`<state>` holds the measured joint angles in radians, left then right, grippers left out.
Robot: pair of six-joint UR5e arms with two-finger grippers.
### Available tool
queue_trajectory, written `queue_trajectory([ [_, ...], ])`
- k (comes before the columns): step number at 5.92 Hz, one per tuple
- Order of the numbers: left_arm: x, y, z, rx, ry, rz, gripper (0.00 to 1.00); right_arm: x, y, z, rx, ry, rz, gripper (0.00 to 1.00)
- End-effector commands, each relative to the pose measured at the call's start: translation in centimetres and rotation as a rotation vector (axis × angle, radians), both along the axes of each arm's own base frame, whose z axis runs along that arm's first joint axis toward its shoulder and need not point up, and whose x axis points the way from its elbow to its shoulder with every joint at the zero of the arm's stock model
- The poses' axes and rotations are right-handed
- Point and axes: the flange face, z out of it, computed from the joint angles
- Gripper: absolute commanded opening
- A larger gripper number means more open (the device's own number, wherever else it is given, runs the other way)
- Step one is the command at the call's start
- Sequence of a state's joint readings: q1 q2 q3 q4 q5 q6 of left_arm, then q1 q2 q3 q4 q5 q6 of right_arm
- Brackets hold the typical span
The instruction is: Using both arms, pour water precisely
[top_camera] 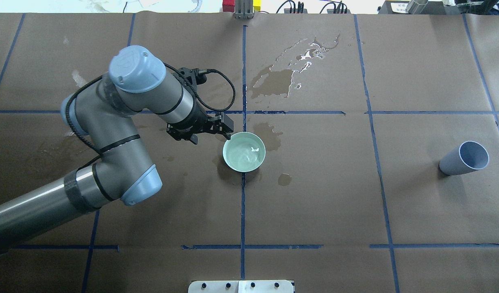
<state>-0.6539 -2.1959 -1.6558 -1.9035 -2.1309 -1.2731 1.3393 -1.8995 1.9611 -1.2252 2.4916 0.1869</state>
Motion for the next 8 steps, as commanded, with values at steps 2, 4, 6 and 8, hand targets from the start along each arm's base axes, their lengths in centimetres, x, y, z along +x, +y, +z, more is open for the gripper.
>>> queue_trajectory([
  [2, -7.2, 1.9, 2.3, 0.011, 0.011, -0.05, 1.0, -4.5, 5.4, -0.3, 0.07, -0.023, 0.22, 0.96],
  [4, -9.8, 3.1, 4.3, 0.003, 0.0, -0.065, 1.0, -7.0, 8.1, 0.6, 0.094, -0.006, 0.417, 0.99],
  [6, -10.5, 3.1, 4.4, 0.004, 0.001, -0.073, 1.0, -13.2, 9.5, 1.5, 0.162, 0.053, 0.589, 1.0],
  [8, -11.7, 3.0, 4.0, 0.012, 0.01, -0.088, 1.0, -19.5, 13.7, 4.2, 0.362, 0.08, 0.736, 1.0],
])
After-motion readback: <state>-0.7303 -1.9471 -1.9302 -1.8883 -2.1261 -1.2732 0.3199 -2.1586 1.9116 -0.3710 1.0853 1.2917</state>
